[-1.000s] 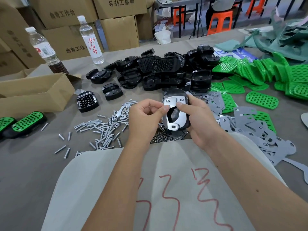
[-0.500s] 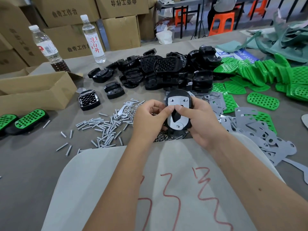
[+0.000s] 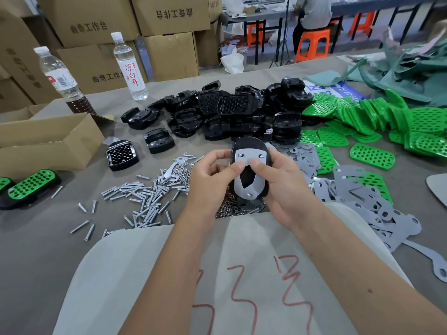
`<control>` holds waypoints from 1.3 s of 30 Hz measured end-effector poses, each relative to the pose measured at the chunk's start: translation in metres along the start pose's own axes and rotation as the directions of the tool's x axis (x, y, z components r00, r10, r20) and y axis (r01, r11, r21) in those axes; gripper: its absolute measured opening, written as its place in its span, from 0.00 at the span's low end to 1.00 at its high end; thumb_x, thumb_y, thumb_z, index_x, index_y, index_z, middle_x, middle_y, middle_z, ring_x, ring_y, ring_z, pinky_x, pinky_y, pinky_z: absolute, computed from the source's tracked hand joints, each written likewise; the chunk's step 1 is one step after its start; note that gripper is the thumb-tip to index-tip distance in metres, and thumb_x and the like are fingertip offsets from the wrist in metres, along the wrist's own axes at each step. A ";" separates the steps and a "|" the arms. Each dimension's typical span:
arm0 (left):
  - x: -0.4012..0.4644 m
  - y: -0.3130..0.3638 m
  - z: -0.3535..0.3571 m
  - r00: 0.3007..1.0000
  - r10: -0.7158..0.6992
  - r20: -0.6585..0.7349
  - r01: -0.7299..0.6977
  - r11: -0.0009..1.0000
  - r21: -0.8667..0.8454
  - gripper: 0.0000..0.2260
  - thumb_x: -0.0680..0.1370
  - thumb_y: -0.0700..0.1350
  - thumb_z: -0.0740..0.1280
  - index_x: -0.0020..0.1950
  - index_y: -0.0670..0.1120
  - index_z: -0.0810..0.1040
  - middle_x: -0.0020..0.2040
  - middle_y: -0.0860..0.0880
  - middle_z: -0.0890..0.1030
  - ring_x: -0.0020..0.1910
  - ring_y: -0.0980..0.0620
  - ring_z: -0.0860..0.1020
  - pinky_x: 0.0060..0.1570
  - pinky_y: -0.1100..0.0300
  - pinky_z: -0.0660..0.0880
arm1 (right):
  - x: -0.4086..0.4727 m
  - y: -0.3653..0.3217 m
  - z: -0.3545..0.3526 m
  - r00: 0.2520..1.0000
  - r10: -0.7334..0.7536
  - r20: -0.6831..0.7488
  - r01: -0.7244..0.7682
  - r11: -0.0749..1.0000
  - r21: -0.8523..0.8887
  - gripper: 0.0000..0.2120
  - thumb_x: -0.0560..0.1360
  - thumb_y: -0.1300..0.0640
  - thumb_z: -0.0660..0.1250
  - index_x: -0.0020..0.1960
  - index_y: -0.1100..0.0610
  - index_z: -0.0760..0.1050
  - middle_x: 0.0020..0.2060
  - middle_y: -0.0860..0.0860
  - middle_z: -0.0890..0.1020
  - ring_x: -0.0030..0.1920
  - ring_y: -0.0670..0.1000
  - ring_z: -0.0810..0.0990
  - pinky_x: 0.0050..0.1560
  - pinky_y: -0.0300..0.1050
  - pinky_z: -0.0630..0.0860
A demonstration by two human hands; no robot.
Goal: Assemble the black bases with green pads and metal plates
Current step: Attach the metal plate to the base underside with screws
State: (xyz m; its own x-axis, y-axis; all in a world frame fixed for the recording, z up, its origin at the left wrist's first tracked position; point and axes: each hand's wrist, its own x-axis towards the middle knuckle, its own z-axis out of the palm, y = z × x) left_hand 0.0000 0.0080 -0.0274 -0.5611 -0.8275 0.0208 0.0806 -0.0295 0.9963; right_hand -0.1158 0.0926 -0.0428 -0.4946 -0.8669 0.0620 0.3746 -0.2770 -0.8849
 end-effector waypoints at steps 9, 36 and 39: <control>0.005 -0.006 0.001 0.995 -0.024 -0.092 0.016 0.996 -0.092 0.07 0.75 0.34 0.74 0.51 0.44 0.87 0.48 0.42 0.88 0.51 0.37 0.86 0.58 0.36 0.81 | 0.002 0.006 0.008 0.998 -0.045 -0.047 0.036 0.984 -0.173 0.12 0.84 0.66 0.62 0.63 0.57 0.79 0.54 0.56 0.87 0.52 0.52 0.85 0.54 0.49 0.83; 0.013 0.001 -0.018 0.987 -0.133 -0.090 0.097 0.941 -0.325 0.09 0.80 0.37 0.70 0.41 0.43 0.86 0.42 0.41 0.87 0.38 0.46 0.86 0.35 0.52 0.83 | 0.002 0.000 -0.002 0.999 0.032 0.006 -0.026 0.892 -0.450 0.07 0.82 0.60 0.68 0.58 0.57 0.84 0.51 0.58 0.87 0.44 0.53 0.84 0.54 0.51 0.82; 0.011 0.002 -0.018 0.986 -0.145 -0.085 0.113 0.946 -0.304 0.04 0.81 0.39 0.70 0.52 0.38 0.83 0.44 0.41 0.87 0.38 0.46 0.86 0.35 0.55 0.82 | 0.003 0.001 -0.001 1.000 0.028 -0.013 -0.031 0.880 -0.474 0.07 0.83 0.60 0.67 0.57 0.55 0.84 0.51 0.59 0.86 0.41 0.51 0.81 0.47 0.45 0.79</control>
State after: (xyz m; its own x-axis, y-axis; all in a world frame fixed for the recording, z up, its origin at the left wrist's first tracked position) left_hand 0.0087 -0.0111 -0.0267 -0.4946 -0.8592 -0.1309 0.2633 -0.2916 0.9196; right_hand -0.1174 0.0900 -0.0443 -0.4946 -0.8686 0.0314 -0.0266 -0.0210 -0.9994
